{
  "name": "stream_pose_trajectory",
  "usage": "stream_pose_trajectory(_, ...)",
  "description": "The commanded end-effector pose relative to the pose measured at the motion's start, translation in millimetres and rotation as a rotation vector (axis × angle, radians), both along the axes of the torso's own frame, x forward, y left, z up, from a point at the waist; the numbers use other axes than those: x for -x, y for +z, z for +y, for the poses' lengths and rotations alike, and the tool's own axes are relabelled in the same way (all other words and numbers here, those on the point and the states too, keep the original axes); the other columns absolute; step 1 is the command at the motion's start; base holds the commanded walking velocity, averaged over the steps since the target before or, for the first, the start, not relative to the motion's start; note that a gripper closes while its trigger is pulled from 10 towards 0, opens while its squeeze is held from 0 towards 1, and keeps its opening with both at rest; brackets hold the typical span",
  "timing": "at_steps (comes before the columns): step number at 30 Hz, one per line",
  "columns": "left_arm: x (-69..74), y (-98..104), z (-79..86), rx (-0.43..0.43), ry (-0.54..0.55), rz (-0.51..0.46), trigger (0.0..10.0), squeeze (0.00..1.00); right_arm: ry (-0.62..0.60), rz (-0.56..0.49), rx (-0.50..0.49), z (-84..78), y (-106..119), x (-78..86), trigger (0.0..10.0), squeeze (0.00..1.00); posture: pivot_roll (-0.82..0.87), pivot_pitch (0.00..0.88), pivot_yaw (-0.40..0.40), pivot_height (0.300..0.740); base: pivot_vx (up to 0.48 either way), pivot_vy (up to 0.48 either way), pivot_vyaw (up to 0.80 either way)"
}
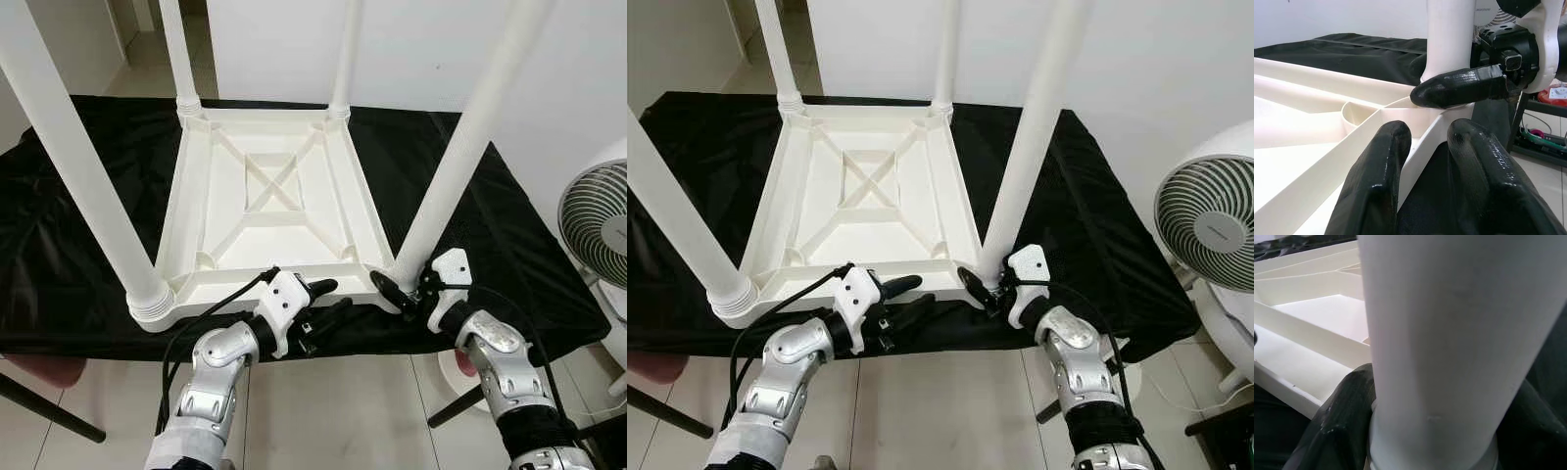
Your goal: Building children table
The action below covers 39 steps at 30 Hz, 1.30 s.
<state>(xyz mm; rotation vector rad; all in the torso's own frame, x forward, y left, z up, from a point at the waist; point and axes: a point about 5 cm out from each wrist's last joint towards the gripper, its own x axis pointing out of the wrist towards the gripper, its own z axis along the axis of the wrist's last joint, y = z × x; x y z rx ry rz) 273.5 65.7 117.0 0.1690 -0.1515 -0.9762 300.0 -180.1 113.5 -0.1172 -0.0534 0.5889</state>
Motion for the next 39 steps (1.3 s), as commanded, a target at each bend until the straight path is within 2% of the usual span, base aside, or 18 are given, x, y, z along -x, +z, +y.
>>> stream_pose_trajectory(1, -1.3, -5.0, 0.9, 0.031, 0.135, 0.019, 10.0, 0.00, -0.043, 0.024, -0.022, -1.3, -8.5, 3.9, 0.0, 0.00, 0.06, 0.000, -0.039, 0.740, 0.000, 0.000, 0.00)
stream_pose_trajectory(7, -0.5, -5.3, 0.8, 0.031, 0.134, 0.020, 10.0, 0.00, -0.102, 0.033, -0.028, 1.3, -13.5, 4.5, 0.0, 0.00, 0.06, 0.000, -0.041, 0.740, 0.000, 0.000, 0.00)
stream_pose_trajectory(8, 0.2, -6.1, 0.3, 0.030, 0.131, 0.023, 10.0, 0.00, -0.206, 0.051, -0.113, 16.2, -20.1, 9.7, 0.0, 0.00, 0.06, 0.000, -0.041, 0.740, 0.000, 0.000, 0.00)
stream_pose_trajectory(9, 0.2, -6.1, 0.3, 0.030, 0.131, 0.023, 10.0, 0.00, -0.206, 0.051, -0.113, 16.2, -20.1, 9.7, 0.0, 0.00, 0.06, 0.000, -0.041, 0.740, 0.000, 0.000, 0.00)
stream_pose_trajectory(11, 0.9, -6.6, -0.1, 0.029, 0.129, 0.025, 10.0, 0.00, -0.297, 0.058, -0.175, 24.8, -22.2, 12.9, 0.0, 0.00, 0.07, 0.000, -0.042, 0.740, 0.000, 0.000, 0.00)
stream_pose_trajectory(14, 1.1, -6.6, -0.2, 0.029, 0.127, 0.025, 10.0, 0.00, -0.328, 0.057, -0.187, 26.2, -22.2, 13.5, 0.0, 0.00, 0.07, 0.000, -0.042, 0.740, 0.000, 0.000, 0.00)
stream_pose_trajectory(15, 1.1, -7.0, 0.3, 0.026, 0.126, 0.024, 10.0, 0.00, -0.406, 0.070, -0.214, 28.0, -23.6, 14.6, 0.0, 0.00, 0.07, 0.000, -0.047, 0.740, 0.000, 0.000, 0.00)
stream_pose_trajectory(16, 1.1, -7.0, 0.3, 0.026, 0.126, 0.024, 10.0, 0.00, -0.406, 0.070, -0.214, 28.0, -23.6, 14.6, 0.0, 0.00, 0.07, 0.000, -0.047, 0.740, 0.000, 0.000, 0.00)
stream_pose_trajectory(18, 0.5, -7.0, 0.6, 0.025, 0.124, 0.024, 10.0, 0.00, -0.553, 0.100, -0.253, 30.4, -26.5, 17.2, 0.0, 0.00, 0.07, 0.000, -0.048, 0.740, 0.000, 0.000, 0.00)
stream_pose_trajectory(20, 0.5, -7.0, 0.6, 0.025, 0.124, 0.024, 10.0, 0.00, -0.553, 0.100, -0.253, 30.4, -26.5, 17.2, 0.0, 0.00, 0.07, 0.000, -0.048, 0.740, 0.000, 0.000, 0.00)
stream_pose_trajectory(21, 0.3, -7.3, 0.4, 0.023, 0.123, 0.024, 10.0, 0.00, -0.620, 0.110, -0.255, 31.3, -27.9, 18.5, 0.0, 0.00, 0.06, 0.000, -0.050, 0.740, 0.000, 0.000, 0.00)
stream_pose_trajectory(22, 0.3, -7.3, 0.4, 0.023, 0.123, 0.024, 10.0, 0.00, -0.620, 0.110, -0.255, 31.3, -27.9, 18.5, 0.0, 0.00, 0.06, 0.000, -0.050, 0.740, 0.000, 0.000, 0.00)
stream_pose_trajectory(24, -0.3, -7.4, -0.7, 0.022, 0.118, 0.023, 10.0, 0.00, -0.720, 0.122, -0.256, 33.0, -29.5, 20.5, 0.0, 0.00, 0.06, 0.000, -0.051, 0.740, 0.000, 0.000, 0.00)
stream_pose_trajectory(36, -2.2, -6.9, -0.8, 0.018, 0.111, 0.019, 10.0, 0.00, -0.654, 0.157, -0.251, 44.4, -31.2, 20.5, 0.0, 0.00, 0.06, 0.000, -0.046, 0.740, 0.000, 0.000, 0.00)
stream_pose_trajectory(37, -2.3, -6.6, -1.1, 0.018, 0.110, 0.018, 10.0, 0.00, -0.646, 0.152, -0.230, 43.5, -30.4, 20.6, 10.0, 0.00, 0.06, 0.000, -0.045, 0.740, 0.000, 0.000, 0.00)
stream_pose_trajectory(39, -2.3, -6.6, -1.1, 0.018, 0.110, 0.018, 10.0, 0.00, -0.646, 0.152, -0.230, 43.5, -30.4, 20.6, 10.0, 0.00, 0.06, 0.000, -0.045, 0.740, 0.000, 0.000, 0.00)
